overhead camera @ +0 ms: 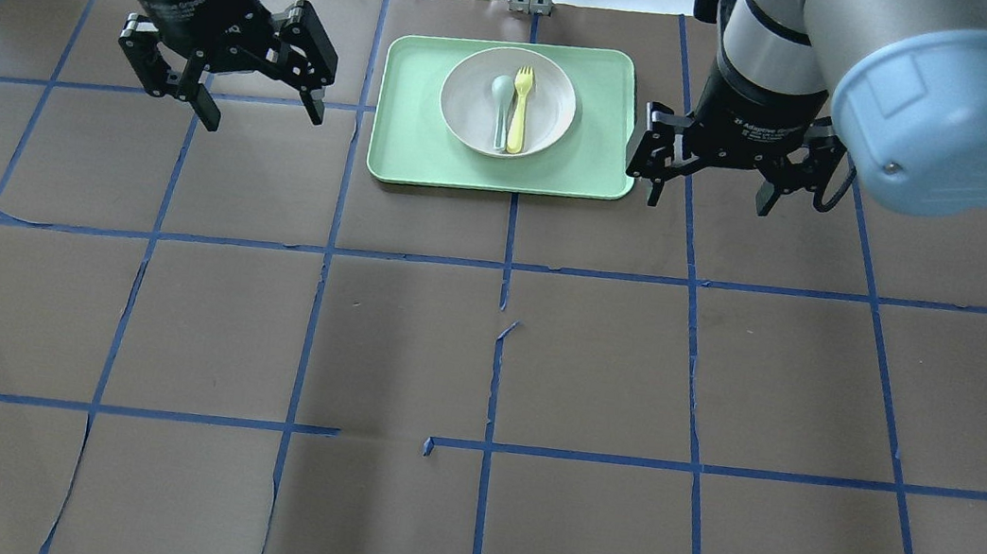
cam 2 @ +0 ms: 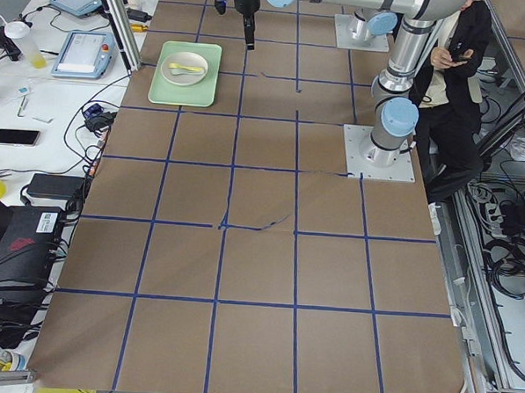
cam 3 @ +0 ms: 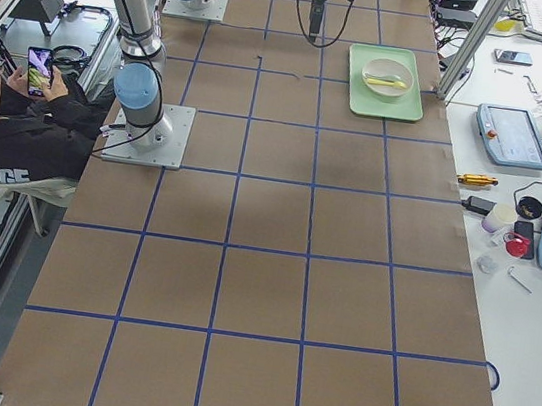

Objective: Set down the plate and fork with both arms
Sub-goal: 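Move the right gripper over the plate and lower onto the yellow fork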

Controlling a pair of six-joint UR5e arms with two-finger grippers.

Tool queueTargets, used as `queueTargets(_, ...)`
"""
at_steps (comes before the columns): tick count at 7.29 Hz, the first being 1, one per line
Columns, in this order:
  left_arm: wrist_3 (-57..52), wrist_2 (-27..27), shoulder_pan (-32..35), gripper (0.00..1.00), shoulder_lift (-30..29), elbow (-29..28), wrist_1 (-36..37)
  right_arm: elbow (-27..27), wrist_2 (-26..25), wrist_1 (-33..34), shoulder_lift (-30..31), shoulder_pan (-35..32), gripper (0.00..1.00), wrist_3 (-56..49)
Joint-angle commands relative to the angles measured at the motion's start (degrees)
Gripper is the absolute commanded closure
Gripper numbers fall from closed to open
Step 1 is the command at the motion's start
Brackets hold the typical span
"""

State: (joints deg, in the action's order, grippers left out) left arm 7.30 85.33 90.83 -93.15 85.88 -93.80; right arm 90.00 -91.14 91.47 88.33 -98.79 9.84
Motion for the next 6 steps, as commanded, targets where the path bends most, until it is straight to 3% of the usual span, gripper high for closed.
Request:
queueTargets(1,0.69,2.21,0.14,0.0,3.5,5.87,6.25,0.09,0.0,0.8,0.0,0.0,0.0,0.09)
queueTargets(4,0.61,2.56,0.14,0.0,3.42,5.79,5.82,-1.66,0.79,5.02,-3.84,0.09,0.0,0.27)
queueTargets(6,0.43,2.48,0.14,0.0,3.42,5.79,5.64,-8.49,1.14,9.92,-14.35,-0.88,0.0,1.31)
